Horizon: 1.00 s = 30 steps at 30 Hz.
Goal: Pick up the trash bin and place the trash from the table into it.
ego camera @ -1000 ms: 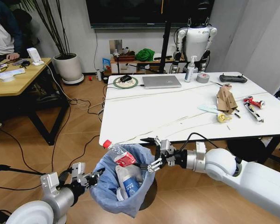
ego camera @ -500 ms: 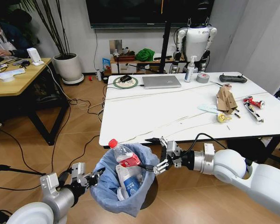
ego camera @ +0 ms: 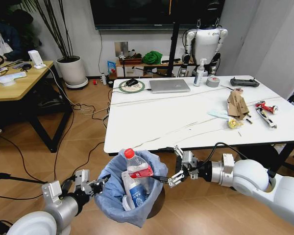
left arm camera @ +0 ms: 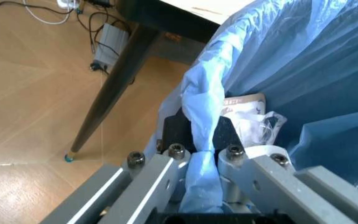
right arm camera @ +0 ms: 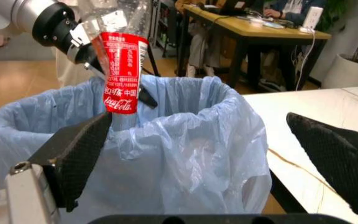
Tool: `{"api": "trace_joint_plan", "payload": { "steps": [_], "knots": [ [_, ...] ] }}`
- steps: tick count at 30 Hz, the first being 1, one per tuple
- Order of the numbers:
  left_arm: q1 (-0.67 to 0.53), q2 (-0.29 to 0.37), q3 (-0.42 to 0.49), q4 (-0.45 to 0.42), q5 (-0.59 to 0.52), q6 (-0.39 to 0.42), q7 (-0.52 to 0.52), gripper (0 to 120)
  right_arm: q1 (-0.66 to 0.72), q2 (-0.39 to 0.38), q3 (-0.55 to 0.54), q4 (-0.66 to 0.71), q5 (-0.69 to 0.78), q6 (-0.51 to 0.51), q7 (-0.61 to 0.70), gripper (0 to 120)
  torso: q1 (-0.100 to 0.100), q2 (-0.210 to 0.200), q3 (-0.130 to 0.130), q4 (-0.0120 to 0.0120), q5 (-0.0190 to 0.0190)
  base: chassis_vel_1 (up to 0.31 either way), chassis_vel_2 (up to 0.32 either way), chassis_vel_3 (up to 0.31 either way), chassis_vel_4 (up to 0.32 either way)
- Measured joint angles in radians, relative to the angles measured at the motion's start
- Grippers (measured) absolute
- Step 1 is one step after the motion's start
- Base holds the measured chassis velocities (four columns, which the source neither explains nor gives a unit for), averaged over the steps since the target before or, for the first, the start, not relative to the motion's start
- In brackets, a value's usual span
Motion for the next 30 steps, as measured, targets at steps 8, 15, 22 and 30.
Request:
{"api": "trace_joint_plan", "payload": {
  "steps": [8, 15, 22, 30],
  "knots": [
    [-0.007, -0.011, 0.004, 0.004, 0.005, -0.001, 0.004, 0, -0.019, -0.023, 0.021, 0.000, 0.001, 0.014, -0.016, 100, 0.000, 0.000, 0.000, 0.0000, -0.0001, 0.000, 0.000, 0.000, 0.000],
    [-0.014, -0.012, 0.005, 0.008, 0.006, -0.003, 0.007, 0, -0.017, -0.029, 0.025, -0.009, 0.005, 0.016, -0.022, 100, 0.000, 0.000, 0.000, -0.0001, -0.0001, 0.000, 0.000, 0.000, 0.000],
    [-0.017, -0.013, 0.010, 0.013, 0.000, -0.003, 0.008, 0, 0.015, -0.012, 0.011, -0.027, 0.015, 0.016, -0.021, 100, 0.000, 0.000, 0.000, 0.0000, -0.0002, 0.000, 0.000, 0.000, 0.000],
    [0.021, -0.012, 0.016, 0.023, 0.012, -0.003, 0.007, 0, 0.047, 0.019, 0.027, -0.088, 0.037, 0.017, -0.013, 100, 0.000, 0.000, 0.000, 0.0000, -0.0001, 0.000, 0.000, 0.000, 0.000]
  ]
}}
